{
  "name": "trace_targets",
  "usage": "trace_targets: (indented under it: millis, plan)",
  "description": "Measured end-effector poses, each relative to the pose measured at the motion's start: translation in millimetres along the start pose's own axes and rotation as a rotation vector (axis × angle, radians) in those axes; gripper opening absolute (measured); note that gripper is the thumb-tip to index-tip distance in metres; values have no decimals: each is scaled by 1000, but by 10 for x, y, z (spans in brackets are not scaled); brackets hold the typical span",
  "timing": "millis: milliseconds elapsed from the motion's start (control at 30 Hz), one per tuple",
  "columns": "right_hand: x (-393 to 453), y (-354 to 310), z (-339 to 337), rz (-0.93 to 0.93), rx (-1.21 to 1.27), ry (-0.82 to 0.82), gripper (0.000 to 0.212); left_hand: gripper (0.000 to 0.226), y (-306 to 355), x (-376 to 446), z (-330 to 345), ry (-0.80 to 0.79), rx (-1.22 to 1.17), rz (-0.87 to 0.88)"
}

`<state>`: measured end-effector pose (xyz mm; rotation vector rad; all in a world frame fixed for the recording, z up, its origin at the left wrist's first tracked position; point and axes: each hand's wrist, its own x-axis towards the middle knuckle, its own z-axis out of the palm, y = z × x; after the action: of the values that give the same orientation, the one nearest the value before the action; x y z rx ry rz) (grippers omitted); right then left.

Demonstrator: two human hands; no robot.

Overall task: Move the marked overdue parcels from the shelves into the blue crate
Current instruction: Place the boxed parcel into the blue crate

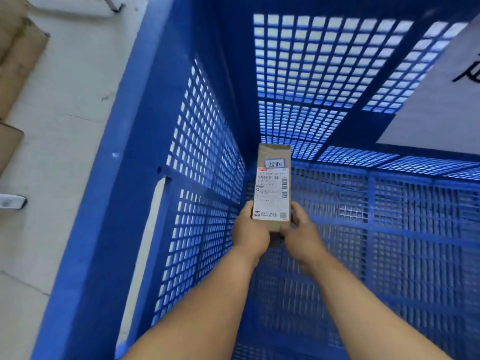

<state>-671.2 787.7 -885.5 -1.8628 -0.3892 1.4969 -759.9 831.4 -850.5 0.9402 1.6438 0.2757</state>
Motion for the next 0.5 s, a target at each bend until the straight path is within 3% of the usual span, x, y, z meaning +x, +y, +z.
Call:
trace_targets:
  millis: [267, 367, 500]
  plan:
    - [75, 377, 178, 93, -180, -82, 65, 42, -388, 130, -63, -44, 165, -64]
    - [-3, 312, 166, 113, -159, -113, 65, 44, -468, 168, -21, -37, 240, -34]
    - [-231, 100, 38, 148, -143, -38, 82, 56, -356, 18, 0, -3, 377, 73]
